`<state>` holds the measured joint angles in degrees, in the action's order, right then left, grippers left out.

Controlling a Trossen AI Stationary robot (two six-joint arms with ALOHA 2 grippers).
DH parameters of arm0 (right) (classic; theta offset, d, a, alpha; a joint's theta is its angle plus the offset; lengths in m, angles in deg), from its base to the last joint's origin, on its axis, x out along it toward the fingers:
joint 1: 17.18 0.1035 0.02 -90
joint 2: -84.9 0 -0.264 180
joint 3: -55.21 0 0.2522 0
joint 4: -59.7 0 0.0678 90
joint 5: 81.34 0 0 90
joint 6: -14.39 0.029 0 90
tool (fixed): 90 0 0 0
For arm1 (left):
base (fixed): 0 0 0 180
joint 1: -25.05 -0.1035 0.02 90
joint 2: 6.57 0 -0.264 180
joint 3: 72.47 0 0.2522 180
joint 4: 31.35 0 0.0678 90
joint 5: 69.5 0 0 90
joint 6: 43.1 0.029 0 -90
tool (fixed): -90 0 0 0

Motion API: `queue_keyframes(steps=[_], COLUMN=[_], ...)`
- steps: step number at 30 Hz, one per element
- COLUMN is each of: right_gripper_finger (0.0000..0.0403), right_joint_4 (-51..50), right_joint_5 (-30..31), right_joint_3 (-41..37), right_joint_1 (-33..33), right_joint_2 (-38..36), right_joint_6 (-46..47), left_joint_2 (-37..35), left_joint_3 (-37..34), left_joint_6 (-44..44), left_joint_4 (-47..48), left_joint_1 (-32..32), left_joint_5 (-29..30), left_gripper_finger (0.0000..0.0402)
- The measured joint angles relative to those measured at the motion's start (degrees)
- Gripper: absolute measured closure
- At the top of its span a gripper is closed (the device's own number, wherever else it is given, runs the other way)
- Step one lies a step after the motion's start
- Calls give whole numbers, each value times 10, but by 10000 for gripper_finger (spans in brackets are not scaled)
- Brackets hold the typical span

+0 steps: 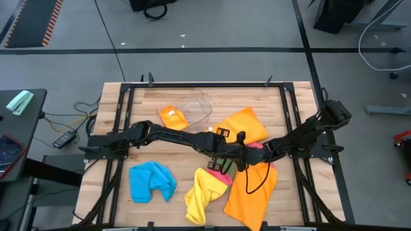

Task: Fold microfiber towels
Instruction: Fold the orange microfiber towel

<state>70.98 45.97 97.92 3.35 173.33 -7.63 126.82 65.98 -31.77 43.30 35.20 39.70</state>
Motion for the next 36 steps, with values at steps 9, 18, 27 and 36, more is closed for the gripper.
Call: queue_keyframes(steps=[9,18,27,36], right_gripper_finger=[265,335,392,395], right_joint_4=[4,9,1,-89], right_joint_5=[-15,-26,4,32], right_joint_3=[4,4,4,7], right_joint_1=[-6,-10,-10,-8], right_joint_2=[-3,1,-4,-52], right_joint_6=[-7,1,21,106], left_joint_2=[-1,-1,-1,-4], left_joint_3=[-3,-3,-8,-99], left_joint_6=[4,-13,-68,-94], left_joint_4=[2,6,19,-63], left_joint_1=[1,3,10,20], left_joint_5=[0,0,11,59], left_gripper_finger=[379,357,295,254])
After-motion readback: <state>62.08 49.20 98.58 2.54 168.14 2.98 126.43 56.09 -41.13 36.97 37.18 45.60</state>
